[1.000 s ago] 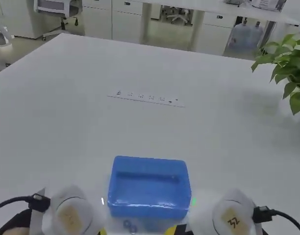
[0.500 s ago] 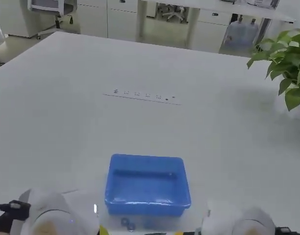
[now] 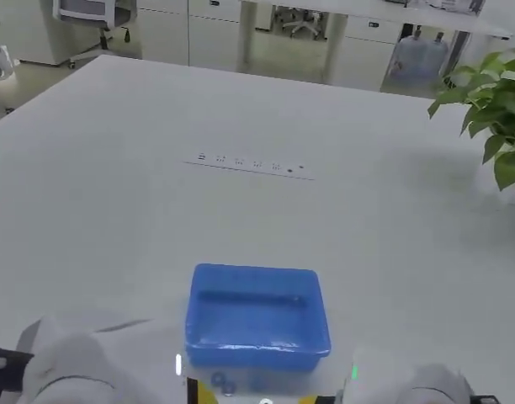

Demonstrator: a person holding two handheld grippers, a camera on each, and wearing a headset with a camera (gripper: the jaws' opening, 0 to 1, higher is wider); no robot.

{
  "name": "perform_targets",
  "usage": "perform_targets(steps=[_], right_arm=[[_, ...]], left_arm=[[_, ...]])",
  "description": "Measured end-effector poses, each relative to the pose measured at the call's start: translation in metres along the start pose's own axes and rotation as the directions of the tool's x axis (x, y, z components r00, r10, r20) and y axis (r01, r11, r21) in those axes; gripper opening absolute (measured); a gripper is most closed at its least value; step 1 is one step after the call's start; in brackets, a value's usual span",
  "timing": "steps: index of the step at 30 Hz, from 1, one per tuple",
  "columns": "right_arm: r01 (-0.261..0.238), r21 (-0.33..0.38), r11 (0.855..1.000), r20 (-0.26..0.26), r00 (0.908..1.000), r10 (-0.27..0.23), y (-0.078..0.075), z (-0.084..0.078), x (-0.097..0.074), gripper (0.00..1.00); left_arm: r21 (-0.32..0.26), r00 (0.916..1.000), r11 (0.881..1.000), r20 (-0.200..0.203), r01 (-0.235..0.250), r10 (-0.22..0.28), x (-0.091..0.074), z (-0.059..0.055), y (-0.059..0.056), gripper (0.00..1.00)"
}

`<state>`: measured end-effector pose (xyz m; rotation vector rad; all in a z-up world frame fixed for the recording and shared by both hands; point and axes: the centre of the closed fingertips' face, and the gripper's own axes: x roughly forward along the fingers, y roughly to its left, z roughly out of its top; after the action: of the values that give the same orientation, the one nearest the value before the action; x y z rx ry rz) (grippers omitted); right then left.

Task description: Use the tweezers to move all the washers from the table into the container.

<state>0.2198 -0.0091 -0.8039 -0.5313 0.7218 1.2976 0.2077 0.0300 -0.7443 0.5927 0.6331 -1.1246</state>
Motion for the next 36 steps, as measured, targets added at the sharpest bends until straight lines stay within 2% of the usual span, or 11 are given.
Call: perform_targets(steps=[4, 6, 7, 9, 12, 15, 16, 18, 27, 33, 36], right_arm=[[-0.006, -0.01, 1.0, 0.014, 0.9999, 0.006, 0.0, 0.003, -0.001, 0.18], [-0.052, -0.061, 0.997, 0.023, 0.9983, 0.053, 0.008, 0.007, 0.001, 0.19], [-0.065, -0.097, 0.993, 0.011, 0.9978, 0.066, 0.012, 0.007, 0.003, 0.19], [-0.076, -0.147, 0.986, 0.002, 0.997, 0.077, 0.016, 0.01, 0.005, 0.19], [-0.093, -0.185, 0.978, 0.02, 0.995, 0.098, 0.021, 0.02, 0.008, 0.15], [-0.083, -0.199, 0.976, 0.01, 0.9962, 0.087, 0.016, 0.021, 0.01, 0.08], [-0.066, -0.211, 0.975, -0.005, 0.9978, 0.066, 0.01, 0.019, 0.01, 0.07], [-0.073, -0.173, 0.982, 0.008, 0.9971, 0.075, 0.006, 0.023, 0.009, 0.07], [-0.017, -0.147, 0.989, 0.056, 0.9981, 0.025, -0.015, 0.037, 0.01, 0.07], [-0.025, -0.123, 0.992, 0.041, 0.9987, 0.03, -0.017, 0.029, 0.019, 0.07], [-0.027, -0.093, 0.995, 0.061, 0.9976, 0.032, -0.019, 0.029, 0.02, 0.07]], left_arm=[[-0.006, 0.9997, 1.0, 0.023, 0.007, -0.006, -0.004, 0.01, -0.003, 0.0], [-0.026, 0.9972, 0.999, 0.072, 0.022, -0.02, -0.006, 0.022, -0.005, 0.0], [-0.028, 0.9963, 0.999, 0.08, 0.032, -0.029, -0.006, 0.025, -0.007, 0.0], [-0.008, 0.9965, 0.999, 0.077, 0.032, -0.032, -0.003, 0.028, -0.009, 0.0], [0.003, 0.996, 0.999, 0.08, 0.038, -0.038, 0.0, 0.033, -0.011, 0.0], [0.019, 0.9952, 0.999, 0.085, 0.047, -0.048, 0.001, 0.036, -0.012, 0.0], [0.03, 0.9952, 0.998, 0.083, 0.048, -0.051, 0.002, 0.037, -0.012, 0.0], [0.046, 0.9965, 0.998, 0.076, 0.032, -0.035, 0.002, 0.037, -0.007, 0.0], [0.08, 0.9983, 0.997, 0.059, -0.003, -0.002, 0.0, 0.043, 0.02, 0.0], [0.064, 0.999, 0.998, 0.041, 0.014, -0.017, 0.009, 0.035, 0.027, 0.0], [0.078, 0.9995, 0.997, 0.026, 0.017, -0.019, 0.012, 0.032, 0.03, 0.0]])
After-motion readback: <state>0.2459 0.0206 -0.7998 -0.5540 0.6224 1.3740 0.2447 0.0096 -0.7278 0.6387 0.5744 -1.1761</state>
